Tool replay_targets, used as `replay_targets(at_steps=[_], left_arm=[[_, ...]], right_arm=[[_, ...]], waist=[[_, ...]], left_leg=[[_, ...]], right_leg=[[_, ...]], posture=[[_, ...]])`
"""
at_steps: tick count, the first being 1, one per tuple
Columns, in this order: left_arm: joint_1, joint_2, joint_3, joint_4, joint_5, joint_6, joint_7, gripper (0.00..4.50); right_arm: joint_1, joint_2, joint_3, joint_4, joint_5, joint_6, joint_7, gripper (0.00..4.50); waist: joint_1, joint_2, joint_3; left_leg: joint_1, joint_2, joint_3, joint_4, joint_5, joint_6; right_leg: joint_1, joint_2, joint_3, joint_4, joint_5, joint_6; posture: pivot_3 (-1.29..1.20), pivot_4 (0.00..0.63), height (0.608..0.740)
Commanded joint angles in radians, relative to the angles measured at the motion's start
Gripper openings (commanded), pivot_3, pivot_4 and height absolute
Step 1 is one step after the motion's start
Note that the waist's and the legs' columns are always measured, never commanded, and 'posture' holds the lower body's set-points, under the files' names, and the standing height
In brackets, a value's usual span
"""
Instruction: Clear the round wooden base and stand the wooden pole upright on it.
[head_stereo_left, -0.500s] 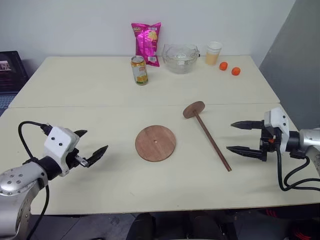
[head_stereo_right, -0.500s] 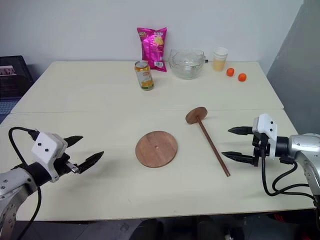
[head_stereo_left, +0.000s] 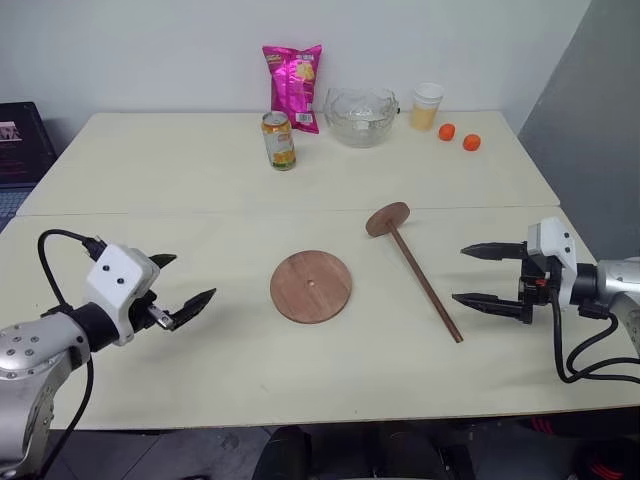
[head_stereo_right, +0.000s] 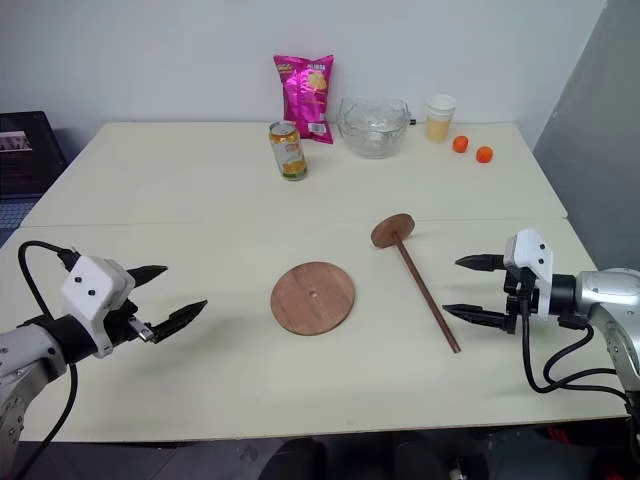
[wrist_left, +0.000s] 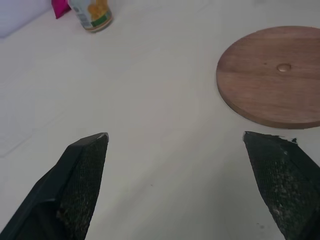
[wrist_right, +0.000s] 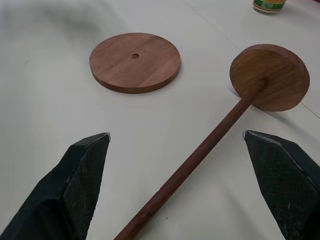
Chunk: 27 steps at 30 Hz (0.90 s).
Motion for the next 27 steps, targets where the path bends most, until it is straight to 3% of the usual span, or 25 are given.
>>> replay_targets(at_steps=[1,7,13,18,21,27], left_arm=[[-0.012,-0.001,0.024,0.006,-0.007,-0.045,-0.02,4.5],[-0.004,0.005,0.028,0.009,-0.01,-0.058,-0.045,4.5],[0.014,0.015,0.037,-0.023,-0.101,-0.03,-0.132,4.5],[-0.067,0.033,-0.046,-0.081,-0.101,-0.006,-0.122,4.5],[-0.127,0.037,-0.112,-0.123,-0.102,0.039,-0.104,4.5],[-0.25,0.024,-0.287,-0.187,-0.094,0.112,-0.086,4.5]], right_arm=[[-0.017,-0.001,-0.017,0.003,-0.015,-0.008,-0.016,4.47],[-0.029,0.014,-0.015,0.013,-0.02,0.011,-0.039,4.47],[-0.032,0.017,-0.013,0.01,-0.029,0.012,-0.047,4.47],[-0.043,0.007,-0.018,-0.041,-0.02,0.067,-0.079,4.47],[-0.043,-0.011,-0.037,-0.107,0.014,0.144,-0.106,4.47],[-0.102,-0.019,0.015,-0.306,0.051,0.489,-0.311,4.47]], waist=[[0.0,0.0,0.0],[0.0,0.0,0.0],[0.0,0.0,0.0],[0.0,0.0,0.0],[0.001,0.0,0.0],[0.0,0.0,0.0]], left_leg=[[0.0,0.0,0.0,0.0,0.0,0.0],[0.0,0.0,0.0,0.0,0.0,0.0],[0.0,0.0,0.0,0.0,0.0,0.0],[0.0,0.0,0.0,0.0,0.0,0.0],[0.0,0.0,0.0,0.0,0.0,0.0],[-0.001,0.0,0.0,0.0,0.0,0.0]], right_leg=[[0.0,0.0,0.0,0.0,0.0,0.0],[0.0,0.0,0.0,0.0,0.0,0.0],[0.0,0.0,0.0,0.0,0.0,0.0],[0.0,0.0,0.0,0.0,0.0,0.0],[0.0,0.0,0.001,0.0,0.0,0.0],[0.0,0.0,0.001,0.0,0.0,0.001]], posture=[[0.0,0.15,0.74],[0.0,0.15,0.74],[0.0,0.15,0.74],[0.0,0.15,0.74],[0.0,0.15,0.74],[0.0,0.15,0.74]])
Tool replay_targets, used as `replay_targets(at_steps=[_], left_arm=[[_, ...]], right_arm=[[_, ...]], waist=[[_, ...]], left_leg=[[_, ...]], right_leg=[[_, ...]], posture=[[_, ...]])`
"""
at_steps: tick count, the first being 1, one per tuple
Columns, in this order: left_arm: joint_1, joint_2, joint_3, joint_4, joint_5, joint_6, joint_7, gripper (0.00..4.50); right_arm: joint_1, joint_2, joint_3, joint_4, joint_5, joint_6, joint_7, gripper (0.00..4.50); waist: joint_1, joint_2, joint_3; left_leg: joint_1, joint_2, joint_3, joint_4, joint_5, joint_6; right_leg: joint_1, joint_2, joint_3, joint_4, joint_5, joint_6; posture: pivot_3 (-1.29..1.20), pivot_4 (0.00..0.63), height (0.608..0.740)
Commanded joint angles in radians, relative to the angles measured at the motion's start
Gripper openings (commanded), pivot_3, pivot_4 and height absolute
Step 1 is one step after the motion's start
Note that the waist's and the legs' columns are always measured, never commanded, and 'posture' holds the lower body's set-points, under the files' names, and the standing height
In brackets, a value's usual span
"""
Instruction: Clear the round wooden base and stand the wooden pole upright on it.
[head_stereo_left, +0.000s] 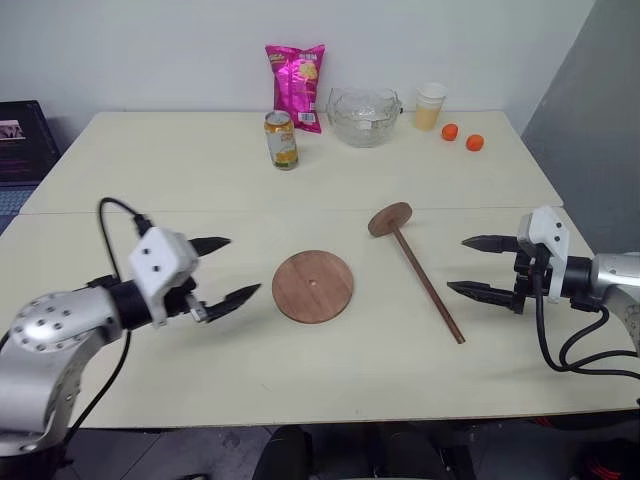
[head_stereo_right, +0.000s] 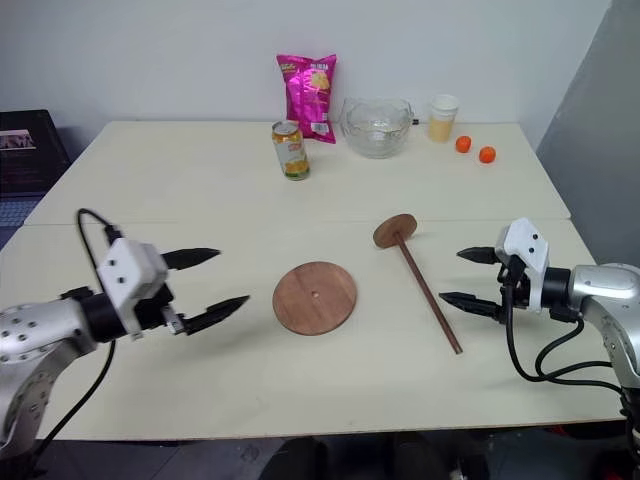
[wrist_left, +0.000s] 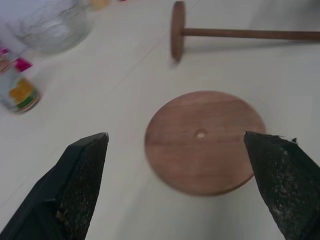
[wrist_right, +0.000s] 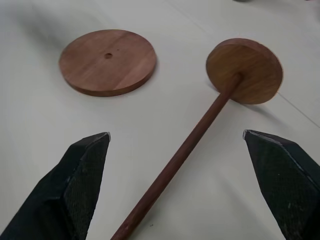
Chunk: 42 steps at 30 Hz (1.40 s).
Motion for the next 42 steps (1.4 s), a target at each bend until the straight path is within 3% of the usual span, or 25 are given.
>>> replay_targets(at_steps=[1,7,16,21,34,37,42], left_arm=[[-0.05,-0.008,-0.061,-0.054,-0.023,0.032,0.004,4.5],[-0.082,-0.028,-0.171,-0.086,-0.021,0.042,-0.011,4.5],[-0.093,-0.103,-0.26,-0.071,0.008,-0.056,-0.033,4.5],[-0.076,-0.149,-0.267,-0.063,-0.02,-0.103,-0.059,4.5],[-0.045,-0.173,-0.288,-0.039,0.03,-0.163,-0.056,4.5],[-0.033,-0.177,-0.29,-0.039,0.041,-0.172,-0.052,4.5],[-0.023,-0.179,-0.296,-0.037,0.058,-0.181,-0.049,4.5]], right_arm=[[-0.065,-0.003,0.037,-0.122,0.041,0.256,-0.138,4.47],[-0.206,0.06,0.112,-0.113,0.063,0.557,-0.281,4.47],[-0.48,0.18,0.31,0.09,-0.01,0.86,-0.403,4.47],[-0.598,0.263,0.369,0.291,-0.065,0.911,-0.45,4.47],[-0.7,0.313,0.476,0.538,-0.102,0.894,-0.42,4.47],[-0.715,0.317,0.491,0.562,-0.097,0.905,-0.41,3.99],[-0.738,0.34,0.493,0.601,-0.102,0.904,-0.405,2.66]], waist=[[-0.004,0.0,0.0],[-0.002,0.0,0.0],[-0.004,0.0,0.0],[-0.004,0.0,0.0],[-0.004,0.0,0.0],[-0.004,0.0,0.0],[-0.005,0.0,0.0]], left_leg=[[0.0,0.0,0.0,0.0,0.0,0.0],[0.0,0.0,0.0,0.0,0.0,0.0],[-0.001,0.0,0.001,0.0,0.0,0.0],[-0.001,0.0,0.001,0.0,0.0,0.0],[-0.002,0.0,0.001,0.0,0.0,0.0],[-0.002,0.0,0.001,0.0,0.0,0.0],[-0.002,0.0,0.001,0.0,0.0,0.001]], right_leg=[[0.0,0.0,0.0,0.0,0.0,0.0],[-0.001,0.0,0.0,0.0,0.0,0.0],[-0.001,0.0,0.001,0.0,0.0,0.0],[-0.002,0.0,0.001,0.0,0.001,0.0],[-0.002,0.0,0.001,0.0,0.001,-0.001],[-0.002,0.0,0.001,0.0,0.001,-0.001],[-0.002,0.0,0.001,0.0,0.001,-0.001]], posture=[[0.0,0.15,0.74],[0.0,0.15,0.74],[0.0,0.15,0.74],[0.0,0.15,0.74],[0.0,0.15,0.74],[0.0,0.15,0.74],[0.0,0.15,0.74]])
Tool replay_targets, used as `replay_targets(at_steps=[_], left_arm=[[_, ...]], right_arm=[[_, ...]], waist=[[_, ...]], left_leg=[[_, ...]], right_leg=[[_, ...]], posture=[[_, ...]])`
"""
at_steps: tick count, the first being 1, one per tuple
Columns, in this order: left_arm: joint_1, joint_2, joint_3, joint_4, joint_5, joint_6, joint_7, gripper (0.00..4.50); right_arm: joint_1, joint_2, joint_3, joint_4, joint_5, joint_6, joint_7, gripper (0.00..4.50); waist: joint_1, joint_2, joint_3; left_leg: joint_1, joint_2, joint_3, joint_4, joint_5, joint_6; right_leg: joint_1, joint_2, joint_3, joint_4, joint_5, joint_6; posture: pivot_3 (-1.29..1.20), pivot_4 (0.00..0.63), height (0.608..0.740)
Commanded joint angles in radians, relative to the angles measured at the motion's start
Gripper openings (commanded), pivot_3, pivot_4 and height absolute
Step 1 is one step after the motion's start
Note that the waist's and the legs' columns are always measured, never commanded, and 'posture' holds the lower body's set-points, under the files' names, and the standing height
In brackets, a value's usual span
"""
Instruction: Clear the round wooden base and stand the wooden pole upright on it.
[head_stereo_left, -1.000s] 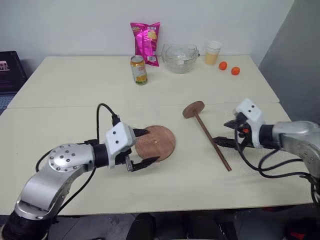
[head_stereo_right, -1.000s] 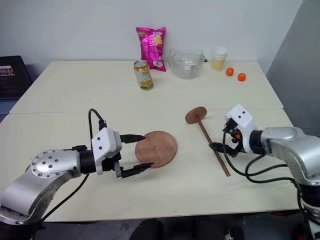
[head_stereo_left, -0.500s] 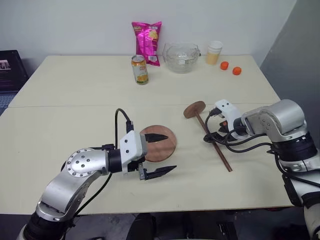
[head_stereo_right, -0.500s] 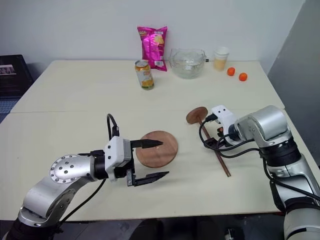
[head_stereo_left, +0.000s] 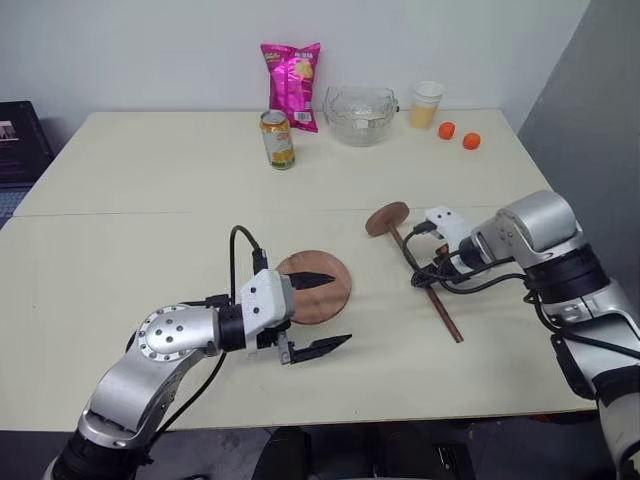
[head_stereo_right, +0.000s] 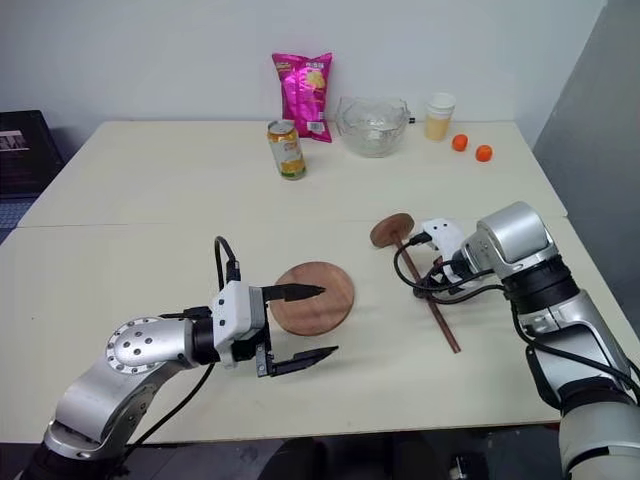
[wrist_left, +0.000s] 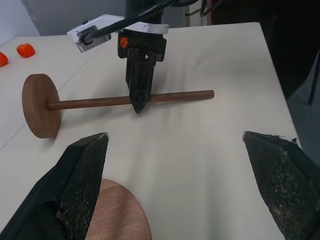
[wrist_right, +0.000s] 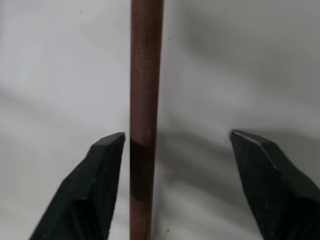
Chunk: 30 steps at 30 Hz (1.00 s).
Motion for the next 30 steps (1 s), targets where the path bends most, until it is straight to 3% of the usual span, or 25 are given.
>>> replay_targets(at_steps=[1,9,14,18,23,27,30], left_arm=[[0.008,-0.005,-0.001,-0.009,0.014,-0.029,0.008,4.5],[0.046,-0.001,-0.002,-0.017,0.026,-0.038,0.01,4.5],[0.06,0.009,0.015,-0.012,0.022,-0.042,0.002,4.5],[0.082,0.036,0.095,-0.002,-0.023,-0.015,-0.004,4.5],[0.145,0.076,0.241,-0.007,-0.095,0.03,-0.006,4.5],[0.194,0.099,0.362,0.018,-0.125,0.032,-0.015,4.5],[0.23,0.113,0.437,0.055,-0.116,0.002,-0.04,4.5]], right_arm=[[-0.042,0.007,-0.011,0.016,-0.007,0.006,0.011,2.33],[-0.074,0.037,-0.048,0.079,0.01,0.027,0.005,0.23],[-0.088,0.061,-0.093,0.113,0.022,0.027,-0.018,0.23],[-0.117,0.099,-0.245,0.128,0.036,0.027,-0.049,0.23],[-0.044,0.115,-0.355,-0.121,0.072,-0.082,-0.029,0.23],[0.091,0.158,-0.356,-0.401,0.059,-0.376,-0.018,0.23],[0.189,0.266,-0.353,-0.511,0.05,-0.643,-0.001,0.23]], waist=[[0.0,0.0,0.0],[-0.001,0.0,0.0],[-0.002,0.0,0.0],[-0.005,0.0,0.0],[-0.005,0.001,0.0],[-0.005,0.0,0.0],[-0.013,0.0,0.0]], left_leg=[[0.0,0.0,0.0,0.0,0.0,0.0],[0.0,0.0,0.0,0.0,0.0,0.0],[0.0,0.0,0.0,0.0,0.0,0.0],[0.0,0.0,0.0,0.0,0.0,0.0],[-0.002,0.0,0.0,-0.001,0.0,0.0],[-0.003,0.001,0.0,-0.001,0.0,0.001],[-0.003,0.001,0.0,-0.001,0.0,0.001]], right_leg=[[0.0,0.0,0.0,0.0,0.0,0.0],[0.0,0.0,0.0,0.0,0.0,0.0],[0.0,0.0,0.0,0.0,0.0,0.0],[-0.001,0.0,0.0,0.0,0.0,-0.001],[-0.003,0.0,0.0,0.0,0.0,-0.001],[-0.004,0.0,-0.001,0.0,0.0,0.0],[-0.005,0.0,-0.001,0.0,0.001,0.0]], posture=[[0.0,0.15,0.74],[0.0,0.15,0.74],[0.0,0.15,0.74],[0.0,0.15,0.74],[0.0,0.15,0.74],[0.0,0.15,0.74],[0.0,0.15,0.74]])
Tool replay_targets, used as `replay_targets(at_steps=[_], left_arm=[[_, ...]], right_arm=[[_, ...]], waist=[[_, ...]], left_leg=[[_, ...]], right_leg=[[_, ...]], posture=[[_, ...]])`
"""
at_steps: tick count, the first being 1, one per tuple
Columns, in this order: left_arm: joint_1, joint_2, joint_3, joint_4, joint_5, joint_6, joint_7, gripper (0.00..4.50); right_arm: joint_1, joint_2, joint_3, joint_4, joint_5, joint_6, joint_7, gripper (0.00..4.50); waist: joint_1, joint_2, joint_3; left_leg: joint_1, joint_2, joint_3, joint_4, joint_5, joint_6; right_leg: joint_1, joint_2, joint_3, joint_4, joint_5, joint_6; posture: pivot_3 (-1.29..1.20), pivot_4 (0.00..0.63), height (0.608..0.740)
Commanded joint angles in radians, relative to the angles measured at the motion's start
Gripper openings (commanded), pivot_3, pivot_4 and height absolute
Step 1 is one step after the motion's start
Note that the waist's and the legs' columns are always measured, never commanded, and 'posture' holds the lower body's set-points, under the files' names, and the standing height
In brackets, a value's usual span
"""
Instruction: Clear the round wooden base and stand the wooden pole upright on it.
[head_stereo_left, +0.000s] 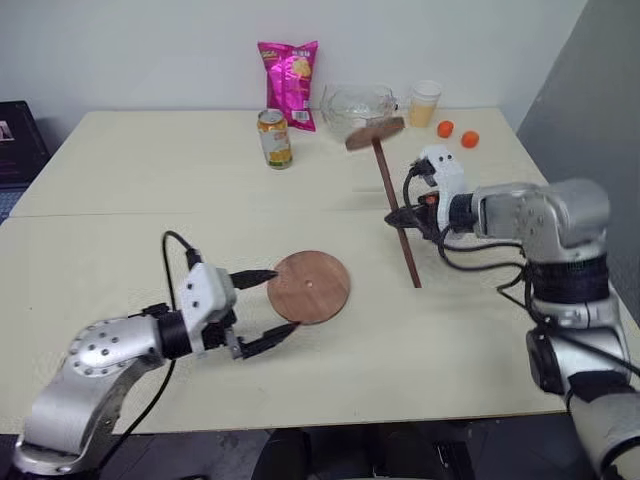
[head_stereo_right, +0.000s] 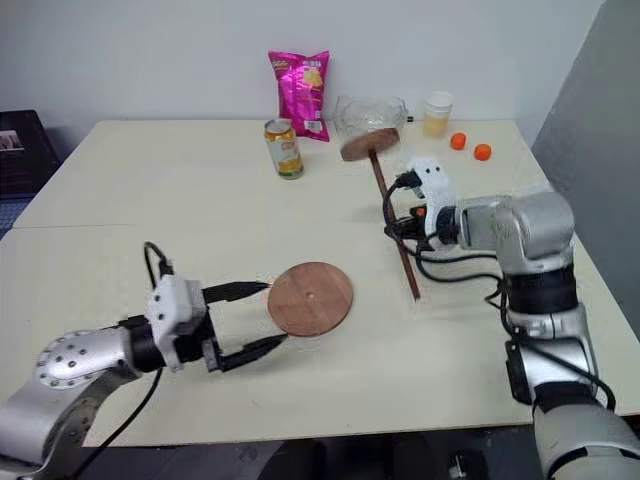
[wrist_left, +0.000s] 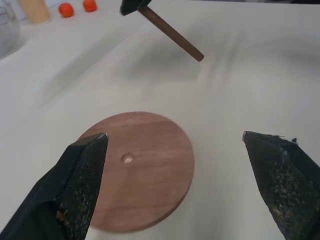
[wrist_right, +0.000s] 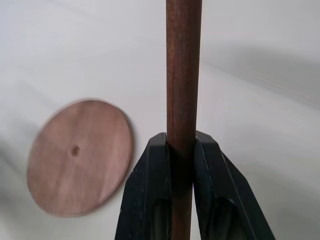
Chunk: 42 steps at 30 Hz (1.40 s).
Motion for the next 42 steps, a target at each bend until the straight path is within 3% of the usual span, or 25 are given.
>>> replay_targets(at_steps=[1,7,13,27,42], left_arm=[[0.031,0.03,0.105,0.03,-0.022,-0.023,-0.03,4.5],[0.097,0.078,0.168,0.076,-0.007,-0.027,-0.089,4.5],[0.078,0.1,0.179,0.043,-0.052,0.037,-0.082,4.5],[0.06,0.108,0.135,0.009,-0.068,0.104,-0.062,4.5],[0.069,0.123,0.111,0.025,-0.016,0.057,-0.098,4.5]], right_arm=[[0.078,0.103,0.005,-0.147,-0.013,-0.355,0.042,0.23],[0.182,0.257,0.112,-0.07,-0.129,-0.845,0.12,0.23],[0.24,0.313,0.193,0.041,-0.177,-1.028,0.18,0.23],[0.272,0.352,0.253,0.22,-0.226,-1.192,0.261,0.23],[0.301,0.363,0.264,0.279,-0.265,-1.259,0.275,0.23]], waist=[[-0.007,0.0,0.0],[-0.015,0.0,0.0],[-0.015,-0.002,-0.001],[-0.015,-0.002,-0.001],[-0.015,-0.002,-0.001]], left_leg=[[0.0,0.0,0.0,0.0,0.0,0.0],[0.0,0.0,0.0,0.0,0.0,0.0],[0.001,0.0,0.0,0.0,0.0,0.0],[0.001,0.0,0.0,0.0,0.0,0.0],[0.002,0.0,0.0,0.0,0.0,0.0]], right_leg=[[-0.001,0.0,0.0,0.0,0.0,0.0],[0.0,0.0,0.0,0.0,0.0,0.0],[0.0,0.0,0.0,0.0,0.001,0.0],[0.0,0.0,0.0,0.0,0.001,0.0],[0.0,0.0,0.0,0.001,0.001,0.0]], posture=[[0.0,0.15,0.74],[0.0,0.15,0.74],[0.0,0.15,0.74],[0.0,0.15,0.74],[0.0,0.15,0.74]])
